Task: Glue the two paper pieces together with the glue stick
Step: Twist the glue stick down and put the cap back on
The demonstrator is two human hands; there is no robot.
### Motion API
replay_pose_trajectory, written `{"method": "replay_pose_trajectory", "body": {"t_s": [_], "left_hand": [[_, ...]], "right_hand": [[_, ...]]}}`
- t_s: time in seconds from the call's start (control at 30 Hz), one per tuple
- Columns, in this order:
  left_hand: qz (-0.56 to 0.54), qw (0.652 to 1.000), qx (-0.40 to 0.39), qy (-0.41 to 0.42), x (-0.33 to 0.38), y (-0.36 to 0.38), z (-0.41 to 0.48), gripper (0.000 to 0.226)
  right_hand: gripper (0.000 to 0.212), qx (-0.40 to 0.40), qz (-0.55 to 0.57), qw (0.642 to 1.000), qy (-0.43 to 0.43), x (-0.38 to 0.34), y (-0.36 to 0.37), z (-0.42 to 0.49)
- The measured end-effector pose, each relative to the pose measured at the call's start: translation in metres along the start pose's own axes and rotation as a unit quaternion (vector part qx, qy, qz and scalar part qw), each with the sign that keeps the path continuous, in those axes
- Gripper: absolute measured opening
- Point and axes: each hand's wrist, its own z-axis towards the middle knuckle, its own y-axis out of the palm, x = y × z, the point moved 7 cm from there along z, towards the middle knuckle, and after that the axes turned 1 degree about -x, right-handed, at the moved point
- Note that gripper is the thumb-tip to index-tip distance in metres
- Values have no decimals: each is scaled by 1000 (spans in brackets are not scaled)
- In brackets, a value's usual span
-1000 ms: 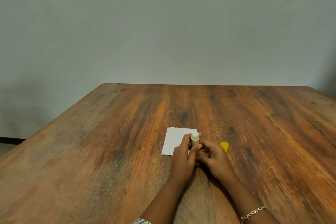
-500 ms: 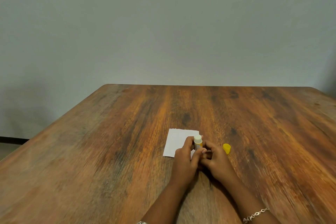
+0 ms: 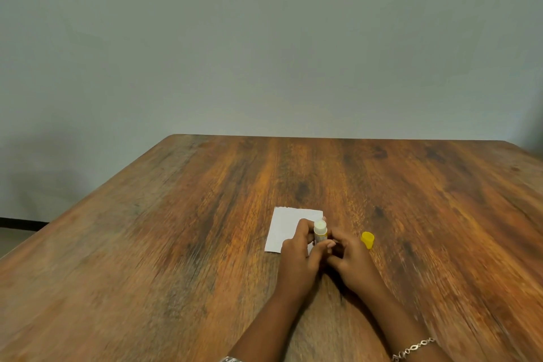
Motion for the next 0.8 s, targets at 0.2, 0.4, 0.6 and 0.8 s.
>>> {"method": "replay_pose_trajectory", "body": {"t_s": [0.2,0.4,0.6,0.8], "left_hand": [[16,1000,-8,1,-2,1,0,14],[6,1000,-1,1,-1,-2,0,13],[20,999,-25,12,1,2,-1,13],[24,1000,-16,3,0,0,0,12]], "right_hand": [[34,11,-5,1000,2,2,-2,1],[37,-20,7,1000,-11,-3,1,0],[27,15,-49,999,-2,2,-2,2],[36,-9,-7,1000,-3,-3,-3,0]]}}
